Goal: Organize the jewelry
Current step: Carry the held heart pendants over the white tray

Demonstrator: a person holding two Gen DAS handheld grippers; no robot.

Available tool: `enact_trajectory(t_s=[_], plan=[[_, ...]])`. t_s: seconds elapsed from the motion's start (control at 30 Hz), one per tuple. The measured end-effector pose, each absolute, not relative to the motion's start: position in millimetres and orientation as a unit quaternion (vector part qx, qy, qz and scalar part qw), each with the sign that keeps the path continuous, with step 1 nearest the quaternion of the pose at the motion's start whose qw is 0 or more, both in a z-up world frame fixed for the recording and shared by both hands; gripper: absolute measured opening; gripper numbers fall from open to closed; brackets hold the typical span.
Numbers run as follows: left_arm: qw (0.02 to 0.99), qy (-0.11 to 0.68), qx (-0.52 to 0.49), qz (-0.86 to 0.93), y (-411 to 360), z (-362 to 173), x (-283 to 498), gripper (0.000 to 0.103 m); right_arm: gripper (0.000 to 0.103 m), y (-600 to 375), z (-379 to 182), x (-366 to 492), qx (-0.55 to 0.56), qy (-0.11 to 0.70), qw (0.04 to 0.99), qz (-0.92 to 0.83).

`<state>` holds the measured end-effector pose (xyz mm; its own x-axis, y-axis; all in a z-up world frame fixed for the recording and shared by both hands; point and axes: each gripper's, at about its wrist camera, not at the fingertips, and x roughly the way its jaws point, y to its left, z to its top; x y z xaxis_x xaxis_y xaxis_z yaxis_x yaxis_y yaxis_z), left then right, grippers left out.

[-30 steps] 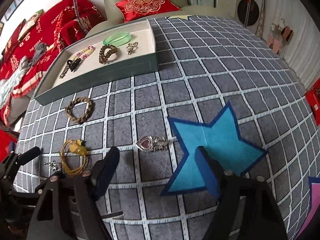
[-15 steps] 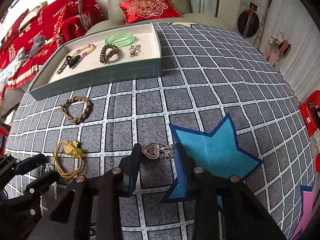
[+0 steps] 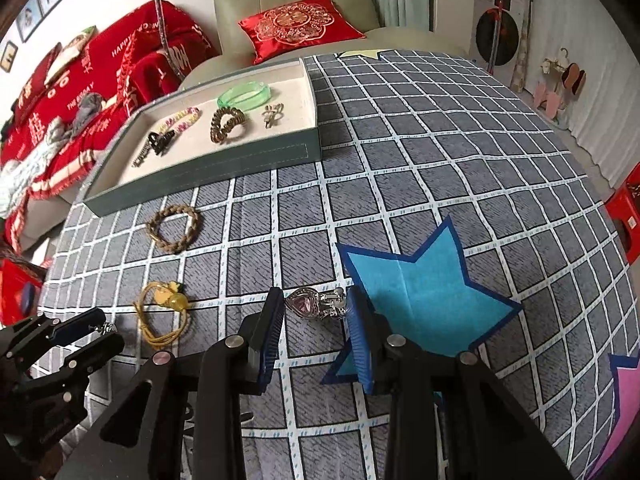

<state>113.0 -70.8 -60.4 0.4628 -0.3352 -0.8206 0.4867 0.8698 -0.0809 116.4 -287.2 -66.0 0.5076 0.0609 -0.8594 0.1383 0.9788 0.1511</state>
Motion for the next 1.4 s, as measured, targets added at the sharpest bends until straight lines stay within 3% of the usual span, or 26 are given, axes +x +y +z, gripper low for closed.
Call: enact_trajectory(t_s=[0.8,1.4], plan=[[0.883,0.407,0.033,-0.232,-37.1,-9.0,134.5,0.048,0.035,-279.7,-12.6,130.0,0.135,0.464,0.875,0.024],[0.905,0.385,-0.008,-0.183,-15.9,28.9,243.3,0.048,0.035,-265.2,25.5,235.2,0.128,0.439,0.887,0.060]])
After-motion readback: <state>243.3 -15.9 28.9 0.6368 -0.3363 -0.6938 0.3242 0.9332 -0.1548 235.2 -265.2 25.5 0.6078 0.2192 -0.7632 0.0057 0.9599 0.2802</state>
